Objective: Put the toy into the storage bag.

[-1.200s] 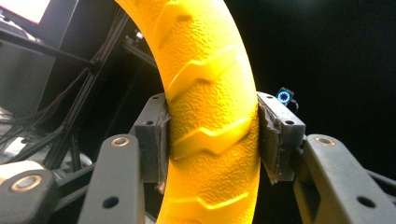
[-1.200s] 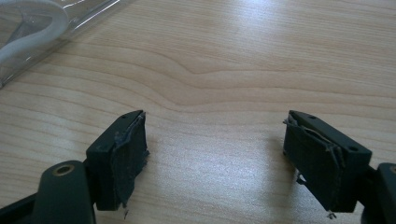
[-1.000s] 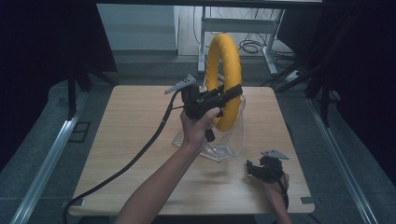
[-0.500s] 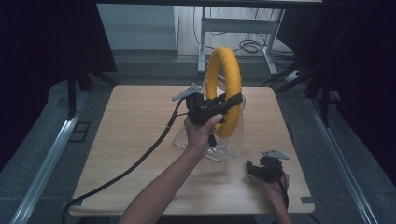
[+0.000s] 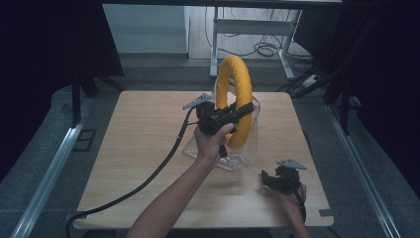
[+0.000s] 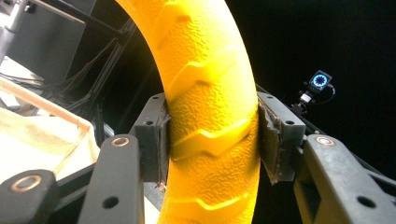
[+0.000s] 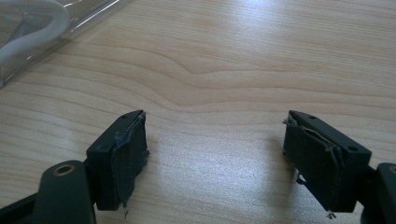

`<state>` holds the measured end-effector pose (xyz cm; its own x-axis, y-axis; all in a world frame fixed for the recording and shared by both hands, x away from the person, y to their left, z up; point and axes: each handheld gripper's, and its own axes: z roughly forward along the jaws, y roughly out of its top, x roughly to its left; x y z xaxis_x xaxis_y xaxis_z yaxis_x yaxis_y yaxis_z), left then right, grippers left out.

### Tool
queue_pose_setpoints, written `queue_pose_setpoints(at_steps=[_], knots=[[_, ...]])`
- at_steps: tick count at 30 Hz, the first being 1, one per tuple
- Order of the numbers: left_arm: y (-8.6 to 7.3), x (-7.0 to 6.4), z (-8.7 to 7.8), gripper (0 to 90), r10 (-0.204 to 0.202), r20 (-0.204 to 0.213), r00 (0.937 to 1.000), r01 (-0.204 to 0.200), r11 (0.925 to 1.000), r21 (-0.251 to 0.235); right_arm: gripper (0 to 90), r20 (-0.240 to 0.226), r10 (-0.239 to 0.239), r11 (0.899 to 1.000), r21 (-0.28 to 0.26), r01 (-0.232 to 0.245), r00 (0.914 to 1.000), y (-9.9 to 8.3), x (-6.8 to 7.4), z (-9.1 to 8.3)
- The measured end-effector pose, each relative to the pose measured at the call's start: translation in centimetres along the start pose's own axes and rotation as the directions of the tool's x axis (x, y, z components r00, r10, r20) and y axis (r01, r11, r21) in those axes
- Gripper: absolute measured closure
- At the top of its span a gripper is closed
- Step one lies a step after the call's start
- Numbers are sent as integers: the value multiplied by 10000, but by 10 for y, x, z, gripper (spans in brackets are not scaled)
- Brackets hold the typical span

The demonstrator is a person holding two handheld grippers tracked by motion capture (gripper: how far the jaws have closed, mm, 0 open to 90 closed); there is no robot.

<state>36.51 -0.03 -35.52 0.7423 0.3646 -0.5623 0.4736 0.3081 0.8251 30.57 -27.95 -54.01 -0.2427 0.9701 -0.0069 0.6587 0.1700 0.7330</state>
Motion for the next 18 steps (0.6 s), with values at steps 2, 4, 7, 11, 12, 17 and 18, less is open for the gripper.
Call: queue_pose_setpoints(at_steps=[2, 4, 7, 11, 12, 17, 18], knots=[[-2, 2, 1, 506, 10, -62, 10000, -10, 10000, 26, 218, 1, -4, 10000, -3, 4, 10000, 0, 0, 0], [-5, 4, 3, 507, -97, -125, 9999, 97, 10000, 7, 218, 0, -5, 10000, -5, 5, 10000, 0, 0, 0], [-9, 9, 2, 507, -340, -97, 9994, 340, 9994, -12, 218, -6, 8, 10000, 1, -8, 10000, 0, 0, 0], [-16, 18, -2, 507, -500, -214, 9985, 500, 9987, 24, 218, -13, -16, 10000, 6, 16, 10000, 0, 0, 0], [-17, 18, -2, 507, -439, -276, 9987, 440, 9990, 24, 218, -12, -10, 10000, 4, 10, 10000, 0, 0, 0], [-24, 21, 0, 507, -436, -430, 9981, 440, 9990, 78, 218, -10, 2, 10000, -1, -2, 10000, 0, 0, 0], [-27, 22, 0, 507, -466, -472, 9978, 470, 9989, 86, 218, -10, 2, 10000, -1, -2, 10000, 0, 0, 0]])
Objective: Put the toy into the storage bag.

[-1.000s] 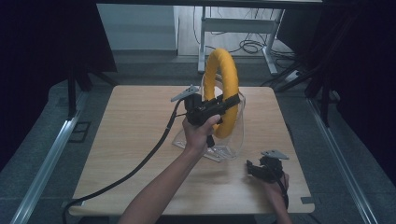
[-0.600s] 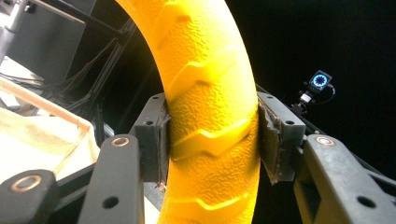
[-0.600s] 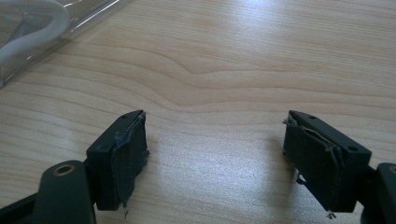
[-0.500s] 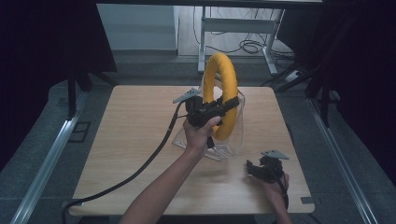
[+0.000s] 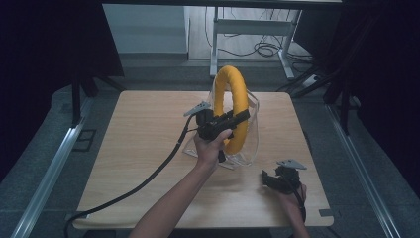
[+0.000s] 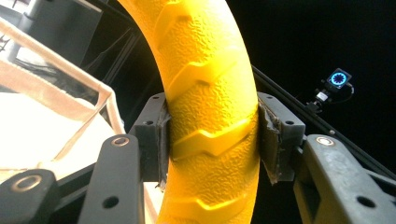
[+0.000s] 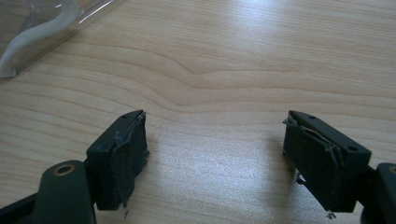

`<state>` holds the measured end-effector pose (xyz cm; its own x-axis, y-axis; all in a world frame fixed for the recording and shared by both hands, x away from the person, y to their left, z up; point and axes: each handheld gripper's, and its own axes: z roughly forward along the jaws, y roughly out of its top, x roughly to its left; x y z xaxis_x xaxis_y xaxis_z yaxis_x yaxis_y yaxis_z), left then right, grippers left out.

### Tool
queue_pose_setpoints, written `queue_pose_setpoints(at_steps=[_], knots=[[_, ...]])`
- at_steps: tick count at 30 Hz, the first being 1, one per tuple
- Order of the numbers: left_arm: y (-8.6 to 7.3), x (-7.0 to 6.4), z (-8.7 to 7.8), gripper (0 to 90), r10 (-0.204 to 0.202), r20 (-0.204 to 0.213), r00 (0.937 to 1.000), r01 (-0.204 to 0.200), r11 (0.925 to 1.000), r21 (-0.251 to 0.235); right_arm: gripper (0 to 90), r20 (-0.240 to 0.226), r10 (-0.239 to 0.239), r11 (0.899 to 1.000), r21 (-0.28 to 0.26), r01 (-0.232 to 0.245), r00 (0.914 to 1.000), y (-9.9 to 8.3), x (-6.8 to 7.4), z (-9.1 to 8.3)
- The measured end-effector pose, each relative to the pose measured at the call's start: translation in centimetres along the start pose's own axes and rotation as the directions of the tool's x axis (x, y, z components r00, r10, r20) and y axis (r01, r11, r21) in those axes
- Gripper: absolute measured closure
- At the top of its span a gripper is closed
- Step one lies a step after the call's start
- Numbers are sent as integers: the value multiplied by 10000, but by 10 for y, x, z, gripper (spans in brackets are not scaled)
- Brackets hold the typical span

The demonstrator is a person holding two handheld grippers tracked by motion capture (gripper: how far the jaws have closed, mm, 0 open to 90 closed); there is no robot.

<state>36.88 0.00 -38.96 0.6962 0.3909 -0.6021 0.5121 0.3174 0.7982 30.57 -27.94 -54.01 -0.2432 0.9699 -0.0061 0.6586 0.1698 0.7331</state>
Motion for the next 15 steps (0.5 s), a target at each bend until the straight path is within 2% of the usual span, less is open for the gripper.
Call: queue_pose_setpoints(at_steps=[6, 8, 15], knots=[[-15, 13, 1, 506, -410, -297, 9987, 414, 9991, 128, 219, -6, -10, 10000, 15, 10, 10000, 0, 0, 0], [-18, 19, -2, 505, -658, -218, 9976, 658, 9978, -11, 219, -3, -13, 10000, 19, 13, 10000, 0, 0, 0], [-19, 19, -7, 503, -538, -262, 9982, 537, 9986, -32, 219, -1, -25, 10000, 22, 25, 10000, 0, 0, 0]])
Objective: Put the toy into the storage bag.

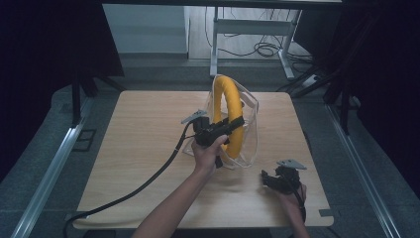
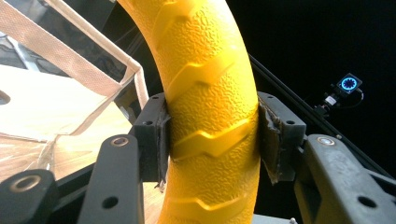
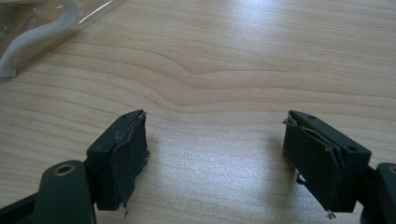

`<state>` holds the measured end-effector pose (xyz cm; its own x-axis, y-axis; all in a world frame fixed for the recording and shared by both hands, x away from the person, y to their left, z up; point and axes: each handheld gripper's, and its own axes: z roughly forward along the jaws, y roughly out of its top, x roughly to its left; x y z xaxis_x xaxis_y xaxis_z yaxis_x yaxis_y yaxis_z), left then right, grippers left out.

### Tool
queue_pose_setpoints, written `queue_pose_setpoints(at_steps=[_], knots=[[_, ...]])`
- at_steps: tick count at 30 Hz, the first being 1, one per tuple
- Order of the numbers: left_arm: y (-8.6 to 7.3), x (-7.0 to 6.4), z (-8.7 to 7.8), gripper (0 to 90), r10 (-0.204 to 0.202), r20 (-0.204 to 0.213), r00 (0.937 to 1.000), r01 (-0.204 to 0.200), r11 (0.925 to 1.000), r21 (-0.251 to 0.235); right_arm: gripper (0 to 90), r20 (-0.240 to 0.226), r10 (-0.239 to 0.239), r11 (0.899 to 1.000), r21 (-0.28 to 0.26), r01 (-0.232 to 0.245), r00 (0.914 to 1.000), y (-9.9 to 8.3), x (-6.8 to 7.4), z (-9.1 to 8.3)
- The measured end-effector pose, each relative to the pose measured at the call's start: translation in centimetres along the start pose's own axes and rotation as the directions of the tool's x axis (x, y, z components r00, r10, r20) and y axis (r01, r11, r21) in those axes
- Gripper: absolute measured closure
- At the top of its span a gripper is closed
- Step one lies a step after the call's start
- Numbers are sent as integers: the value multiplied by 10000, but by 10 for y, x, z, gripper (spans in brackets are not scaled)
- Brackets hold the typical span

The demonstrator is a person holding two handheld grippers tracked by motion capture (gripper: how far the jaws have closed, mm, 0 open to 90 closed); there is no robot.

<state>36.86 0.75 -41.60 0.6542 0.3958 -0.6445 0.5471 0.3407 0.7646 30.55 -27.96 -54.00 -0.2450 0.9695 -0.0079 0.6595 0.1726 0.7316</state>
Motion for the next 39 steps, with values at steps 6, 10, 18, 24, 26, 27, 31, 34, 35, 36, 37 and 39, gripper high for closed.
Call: queue_pose_setpoints(at_steps=[6, 10, 18, 24, 26, 27, 31, 34, 35, 36, 37, 39], knots=[[1, -2, 0, 461, 361, -246, 9990, -359, 9993, 103, 219, 2, -11, 10000, -8, 11, 10000, 0, 0, 0], [9, -2, -5, 367, 319, -181, 9993, -319, 9995, 22, 219, 2, -11, 10000, -9, 11, 10000, 0, 0, 0], [22, -11, -21, 310, 1106, 194, 9937, -1112, 9930, 395, 219, -11, -5, 10000, 5, 5, 10000, 0, 0, 0], [28, -4, -39, 311, 1144, 387, 9927, -1161, 9922, 459, 219, -5, -5, 10000, 6, 5, 10000, 0, 0, 0], [29, 0, -46, 308, 1202, 263, 9924, -1215, 9911, 537, 219, -2, -18, 10000, 0, 18, 10000, 0, 0, 0], [30, 2, -49, 311, 1171, 226, 9929, -1181, 9917, 509, 220, -1, -20, 10000, -1, 20, 10000, 0, 0, 0], [30, 9, -64, 315, 1258, 72, 9920, -1260, 9907, 523, 220, 8, -15, 10000, -13, 15, 10000, 0, 0, 0], [30, 12, -75, 315, 1394, -125, 9901, -1385, 9888, 559, 220, 20, 0, 10000, -9, 0, 10000, 0, 0, 0], [30, 14, -79, 316, 1362, -152, 9906, -1351, 9891, 593, 220, 16, -11, 10000, -13, 11, 10000, 0, 0, 0], [29, 15, -83, 316, 1360, -185, 9905, -1346, 9890, 605, 220, 16, -11, 10000, -13, 11, 10000, 0, 0, 0], [29, 17, -88, 318, 1337, -226, 9908, -1322, 9894, 595, 220, 18, -7, 10000, -12, 7, 10000, 0, 0, 0], [28, 21, -95, 320, 1322, -288, 9908, -1303, 9897, 591, 220, 24, 4, 10000, -10, -4, 10000, 0, 0, 0]])
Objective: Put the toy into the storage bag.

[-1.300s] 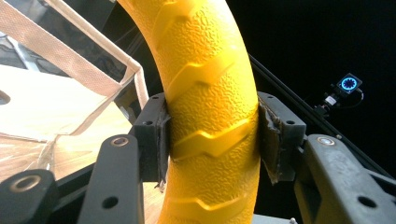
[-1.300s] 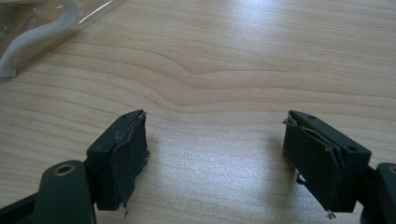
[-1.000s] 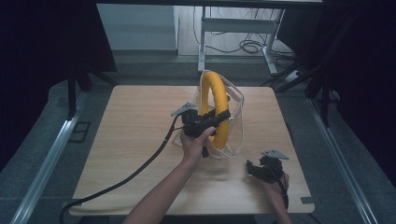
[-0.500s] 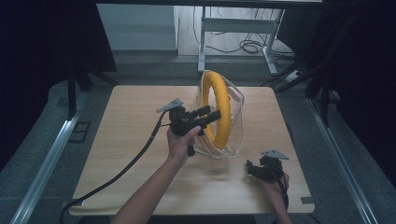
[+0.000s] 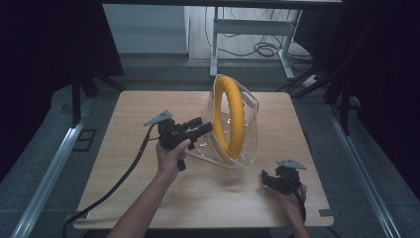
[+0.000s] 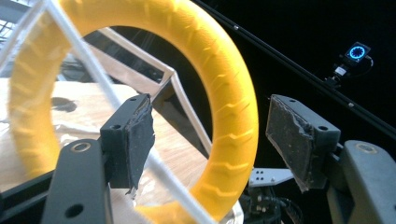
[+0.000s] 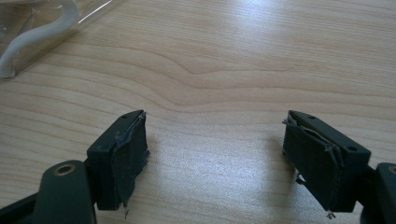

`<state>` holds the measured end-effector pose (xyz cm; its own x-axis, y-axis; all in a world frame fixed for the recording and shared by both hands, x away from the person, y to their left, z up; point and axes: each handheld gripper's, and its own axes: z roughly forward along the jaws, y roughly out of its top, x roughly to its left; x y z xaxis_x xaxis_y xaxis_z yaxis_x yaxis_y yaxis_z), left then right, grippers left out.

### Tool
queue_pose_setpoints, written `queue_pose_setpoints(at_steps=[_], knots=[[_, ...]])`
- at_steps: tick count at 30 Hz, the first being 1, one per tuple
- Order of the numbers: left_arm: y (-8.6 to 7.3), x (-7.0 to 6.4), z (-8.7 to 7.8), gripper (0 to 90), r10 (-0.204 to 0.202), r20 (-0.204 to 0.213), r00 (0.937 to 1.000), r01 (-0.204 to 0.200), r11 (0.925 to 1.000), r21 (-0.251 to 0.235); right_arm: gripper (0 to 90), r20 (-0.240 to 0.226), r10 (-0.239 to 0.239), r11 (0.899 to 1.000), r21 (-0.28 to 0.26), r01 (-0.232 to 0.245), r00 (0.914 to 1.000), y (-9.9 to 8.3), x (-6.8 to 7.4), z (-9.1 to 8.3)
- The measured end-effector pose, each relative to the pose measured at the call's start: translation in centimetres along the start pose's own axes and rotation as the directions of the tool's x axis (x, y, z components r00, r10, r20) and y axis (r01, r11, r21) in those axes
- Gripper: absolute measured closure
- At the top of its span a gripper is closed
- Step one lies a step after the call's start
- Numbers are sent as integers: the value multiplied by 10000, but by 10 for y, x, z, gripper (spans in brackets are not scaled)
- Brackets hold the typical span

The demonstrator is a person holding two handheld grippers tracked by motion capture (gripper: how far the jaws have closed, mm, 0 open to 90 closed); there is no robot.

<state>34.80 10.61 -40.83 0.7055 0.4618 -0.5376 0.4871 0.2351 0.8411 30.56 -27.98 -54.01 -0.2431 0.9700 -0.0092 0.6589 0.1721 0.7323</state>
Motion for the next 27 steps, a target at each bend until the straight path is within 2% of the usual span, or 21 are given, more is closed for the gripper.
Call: queue_pose_setpoints(at_steps=[5, 14, 21, 25, 27], knots=[[-6, 9, -19, 326, 94, -336, 9994, -92, 9999, 76, 220, 1, 1, 10000, 2, -1, 10000, 0, 0, 0], [-23, 21, -46, 331, 134, -646, 9978, -99, 9985, 537, 221, 3, 33, 10000, -2, -33, 10000, 0, 0, 0], [-26, 24, -51, 335, 100, -629, 9980, -58, 9977, 669, 221, 19, 66, 10000, -9, -66, 10000, 0, 0, 0], [-31, 28, -50, 338, -170, -628, 9979, 217, 9970, 742, 221, 15, 47, 10000, -2, -47, 10000, 0, 0, 0], [-33, 30, -50, 339, -133, -664, 9977, 186, 9966, 804, 221, 13, 47, 10000, -2, -47, 10000, 0, 0, 0]])
